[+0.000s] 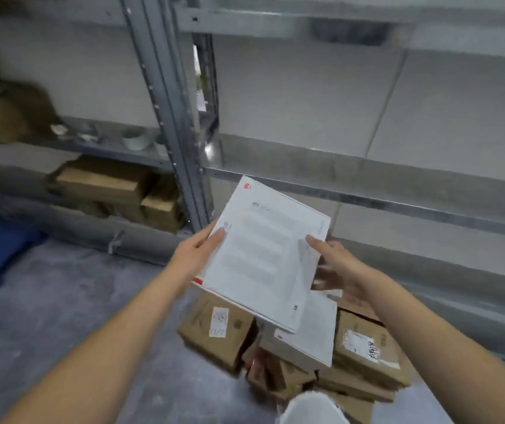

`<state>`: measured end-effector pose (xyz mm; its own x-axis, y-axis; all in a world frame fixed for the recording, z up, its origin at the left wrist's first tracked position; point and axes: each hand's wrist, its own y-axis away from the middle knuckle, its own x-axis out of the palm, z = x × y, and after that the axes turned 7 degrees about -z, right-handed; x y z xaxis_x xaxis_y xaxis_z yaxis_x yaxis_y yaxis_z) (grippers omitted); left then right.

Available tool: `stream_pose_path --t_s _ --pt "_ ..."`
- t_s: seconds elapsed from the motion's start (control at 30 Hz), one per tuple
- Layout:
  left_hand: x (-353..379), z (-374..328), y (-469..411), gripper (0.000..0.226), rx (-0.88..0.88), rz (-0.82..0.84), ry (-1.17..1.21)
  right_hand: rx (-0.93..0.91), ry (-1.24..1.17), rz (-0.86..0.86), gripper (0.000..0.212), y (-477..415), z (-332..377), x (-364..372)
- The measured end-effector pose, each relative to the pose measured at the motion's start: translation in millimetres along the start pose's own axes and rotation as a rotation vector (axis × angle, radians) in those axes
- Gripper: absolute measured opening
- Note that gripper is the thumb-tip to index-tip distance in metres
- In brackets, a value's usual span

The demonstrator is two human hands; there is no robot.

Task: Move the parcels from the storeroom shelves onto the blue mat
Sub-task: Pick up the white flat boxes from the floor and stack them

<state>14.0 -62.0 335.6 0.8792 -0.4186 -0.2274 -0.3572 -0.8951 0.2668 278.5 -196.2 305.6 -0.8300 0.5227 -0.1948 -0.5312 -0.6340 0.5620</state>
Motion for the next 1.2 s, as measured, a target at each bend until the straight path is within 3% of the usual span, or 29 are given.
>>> stream_pose_path --t_s 0.07,0.2,0.43,0.53,0.6,0.67,0.87,0.97,1.03,1.2 --pt "-54.8 -21.5 7.6 0.030 0.020 -0.001 -0.011 -0.100 0.047 -0.001 0.088 8.3 31.6 26.8" --pt "-131.1 -54.7 15.4 0.023 0.066 0.015 -0.112 -0.303 0.073 0.007 0.068 23.8 88.3 68.3" --pt "-204.6 -89.3 1.4 0.043 0.047 0.014 -0.240 -0.358 0.100 0.346 0.056 29.6 151.0 131.0" --pt "-236.4 -85.9 -16.8 0.027 0.087 -0.279 -0.122 -0.359 0.047 0.379 0.058 9.0 170.5 172.2" --pt "-259.2 -71.6 -33.2 0.025 0.065 -0.565 0.073 -0.350 0.005 0.379 0.059 -6.5 183.3 203.6" --pt "-277.2 -51.6 -42.8 0.023 -0.001 -0.737 0.248 -0.301 -0.053 0.355 0.061 -22.1 194.1 239.5" --pt "-310.0 8.7 -50.5 0.030 -0.126 -0.885 0.376 -0.212 -0.090 0.403 0.055 -51.7 200.6 363.9" --pt "-332.2 28.9 -47.0 0.014 -0.163 -1.024 0.358 -0.175 -0.059 0.449 0.050 -52.1 202.8 425.0" --pt "-354.9 44.9 -46.4 0.020 -0.178 -1.066 0.391 -0.163 -0.023 0.511 0.046 -46.4 207.8 467.1" --pt "-442.0 83.0 -48.7 0.027 -0.279 -1.161 0.569 -0.260 0.153 0.571 0.036 -24.9 222.7 585.2"
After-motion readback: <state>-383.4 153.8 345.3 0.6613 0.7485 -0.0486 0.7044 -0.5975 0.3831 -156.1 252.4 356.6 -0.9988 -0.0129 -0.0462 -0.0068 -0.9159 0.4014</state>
